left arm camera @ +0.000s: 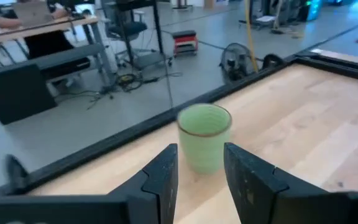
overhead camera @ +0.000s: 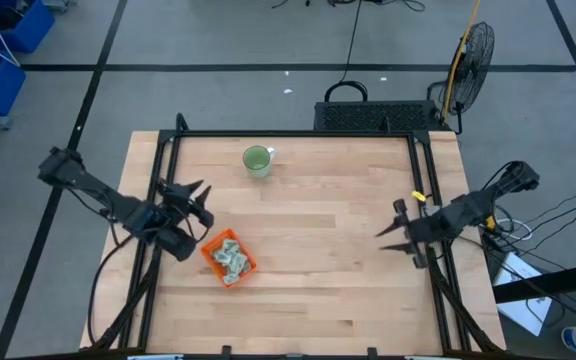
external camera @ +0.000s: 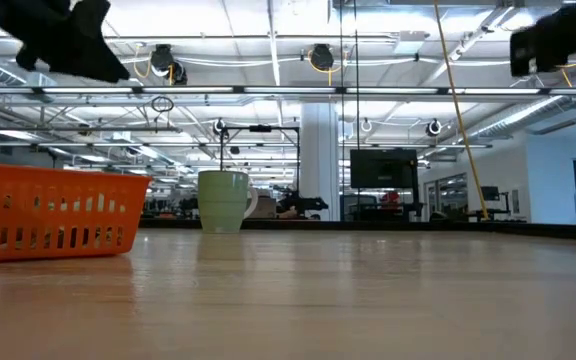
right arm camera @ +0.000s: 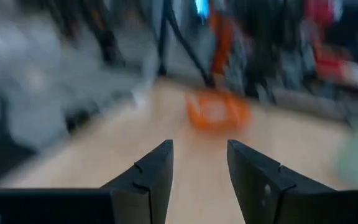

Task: Pick and place Stevia / Truvia into bins
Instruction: Return to Home Position

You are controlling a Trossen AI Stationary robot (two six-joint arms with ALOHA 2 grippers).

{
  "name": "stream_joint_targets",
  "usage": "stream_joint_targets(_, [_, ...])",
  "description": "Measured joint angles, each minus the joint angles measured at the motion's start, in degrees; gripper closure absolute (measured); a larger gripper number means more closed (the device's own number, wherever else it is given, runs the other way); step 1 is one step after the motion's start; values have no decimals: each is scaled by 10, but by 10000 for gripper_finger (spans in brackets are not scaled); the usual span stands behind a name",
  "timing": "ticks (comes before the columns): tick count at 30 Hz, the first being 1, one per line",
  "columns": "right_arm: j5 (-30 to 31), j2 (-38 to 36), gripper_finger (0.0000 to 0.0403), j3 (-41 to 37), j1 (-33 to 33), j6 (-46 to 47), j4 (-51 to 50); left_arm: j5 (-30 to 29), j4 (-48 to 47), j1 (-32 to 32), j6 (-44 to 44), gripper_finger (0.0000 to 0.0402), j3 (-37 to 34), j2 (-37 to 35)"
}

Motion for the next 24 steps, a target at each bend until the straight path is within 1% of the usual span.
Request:
stream_joint_targets(1, [-18, -9, 259, -11, 0, -12, 46, 0, 45, 0, 27, 266, -21, -8])
stream_joint_targets(3, [-31, -20, 259, -32, 0, -33, 128, 5, 144, 0, 91, 266, -60, -20])
stream_joint_targets(5, [-33, -28, 259, -52, -1, -57, 170, 21, 246, 0, 172, 266, -92, -30])
stream_joint_targets(7, [-33, -34, 259, -67, -1, -70, 184, 61, 355, 0, 263, 266, -121, -37])
stream_joint_targets(10, [-33, -36, 259, -85, -1, -91, 186, 147, 515, 8, 414, 266, -161, -46])
stream_joint_targets(12, [-33, -35, 259, -91, -1, -110, 197, 200, 607, 21, 508, 266, -185, -55])
stream_joint_targets(13, [-33, -35, 259, -91, -1, -125, 211, 222, 638, 31, 550, 266, -192, -62])
stream_joint_targets(15, [-33, -37, 259, -90, -1, -165, 251, 249, 656, 60, 609, 266, -198, -89])
stream_joint_targets(18, [-33, -45, 259, -90, -1, -216, 288, 281, 655, 121, 657, 266, -198, -149])
stream_joint_targets(19, [-33, -49, 259, -90, -1, -226, 285, 309, 655, 144, 670, 266, -198, -173])
stream_joint_targets(21, [-33, -57, 259, -90, -1, -230, 261, 393, 646, 190, 688, 266, -198, -220])
stream_joint_targets(23, [-33, -63, 259, -90, -1, -220, 230, 473, 628, 231, 689, 266, -198, -259])
stream_joint_targets(24, [-33, -65, 259, -90, -1, -208, 215, 505, 611, 248, 682, 266, -198, -274])
